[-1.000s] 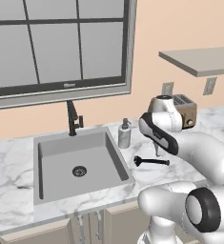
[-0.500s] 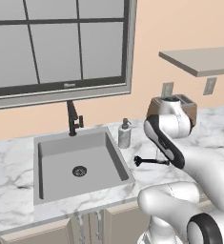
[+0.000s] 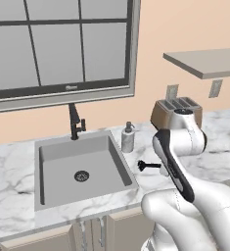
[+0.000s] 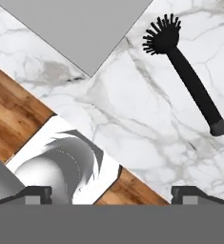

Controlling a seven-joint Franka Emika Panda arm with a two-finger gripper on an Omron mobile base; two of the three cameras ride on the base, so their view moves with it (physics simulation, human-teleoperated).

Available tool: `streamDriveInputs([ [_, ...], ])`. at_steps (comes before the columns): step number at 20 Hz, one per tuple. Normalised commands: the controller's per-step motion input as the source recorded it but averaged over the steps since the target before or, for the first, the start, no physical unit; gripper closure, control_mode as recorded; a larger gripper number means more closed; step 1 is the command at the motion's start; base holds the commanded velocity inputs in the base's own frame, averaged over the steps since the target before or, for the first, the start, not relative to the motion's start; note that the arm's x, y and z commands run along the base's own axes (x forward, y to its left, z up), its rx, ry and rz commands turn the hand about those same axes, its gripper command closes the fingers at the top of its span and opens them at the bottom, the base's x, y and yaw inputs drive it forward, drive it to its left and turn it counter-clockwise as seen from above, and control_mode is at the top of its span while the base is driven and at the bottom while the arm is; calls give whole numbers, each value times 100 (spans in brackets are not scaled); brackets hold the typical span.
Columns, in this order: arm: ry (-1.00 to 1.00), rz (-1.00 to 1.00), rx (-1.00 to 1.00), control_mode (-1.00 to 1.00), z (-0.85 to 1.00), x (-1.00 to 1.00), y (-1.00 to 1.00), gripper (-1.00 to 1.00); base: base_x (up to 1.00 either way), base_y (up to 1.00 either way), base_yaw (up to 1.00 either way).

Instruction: Locate and retrieve the soap dispenser and dish brush from the cabinet. Place them next to the sink.

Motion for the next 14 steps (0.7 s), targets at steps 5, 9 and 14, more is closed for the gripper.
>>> streamDriveInputs([
  [5,-7,-24,-9,-100,11,-30,12,-100,0,0,0],
  [9,-7,-22,-7,-100,0,-10,50,-100,0,0,0],
  [14,-9,-20,-6,-100,0,-8,57,-100,0,0,0],
])
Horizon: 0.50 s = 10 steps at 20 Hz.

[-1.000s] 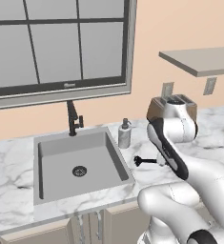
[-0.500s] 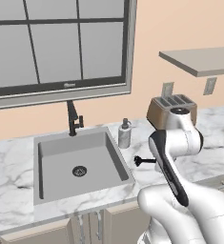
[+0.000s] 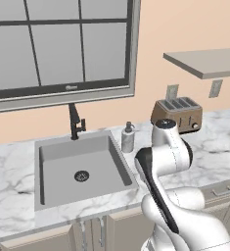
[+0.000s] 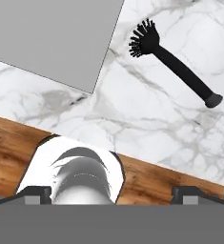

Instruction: Locate and retrieve the soap dispenser and dish brush from the cabinet. Place them next to the sink.

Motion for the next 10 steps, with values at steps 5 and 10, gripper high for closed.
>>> streamDriveInputs([
  [5,-8,-15,0,-100,0,-1,26,-100,0,0,0],
  [10,0,-2,0,-100,-1,62,4,-100,0,0,0],
])
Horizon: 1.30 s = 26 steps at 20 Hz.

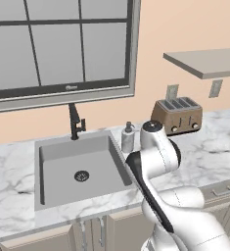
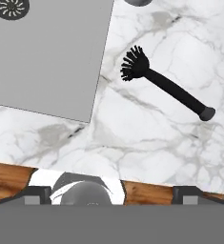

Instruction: Locate and retrieve the soap dispenser and dish brush from the cabinet. Place them next to the sink.

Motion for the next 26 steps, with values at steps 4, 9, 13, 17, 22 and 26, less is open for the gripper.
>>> streamDriveInputs([
  [4,6,0,4,-100,-3,68,-7,-100,0,0,0],
  [9,8,0,4,-100,0,39,-9,-100,0,0,0],
  [13,2,-7,4,-100,1,-10,-48,-100,0,0,0],
  [17,0,-6,8,-100,13,-28,-67,-100,0,0,0],
  [22,-6,-1,12,-100,13,-46,-69,-100,0,0,0],
  [26,-8,0,14,-100,14,-46,-76,-100,0,0,0],
])
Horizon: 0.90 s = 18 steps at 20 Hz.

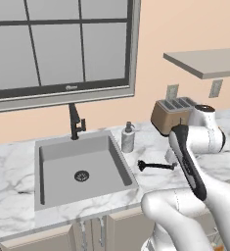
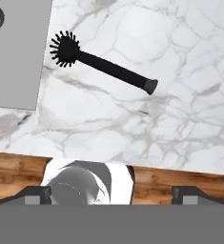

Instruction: Locate and retrieve the soap dispenser and dish brush from the cabinet. Place them next to the sink.

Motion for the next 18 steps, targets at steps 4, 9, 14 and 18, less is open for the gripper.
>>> streamDriveInputs([
  [4,-6,0,11,-100,14,-52,-74,-100,0,0,0],
  [9,-5,0,9,-100,16,-51,-72,-100,0,0,0],
  [14,-3,0,3,-100,12,-47,-48,-100,0,0,0],
  [18,-7,-4,-2,-100,3,-44,-2,-100,0,0,0],
])
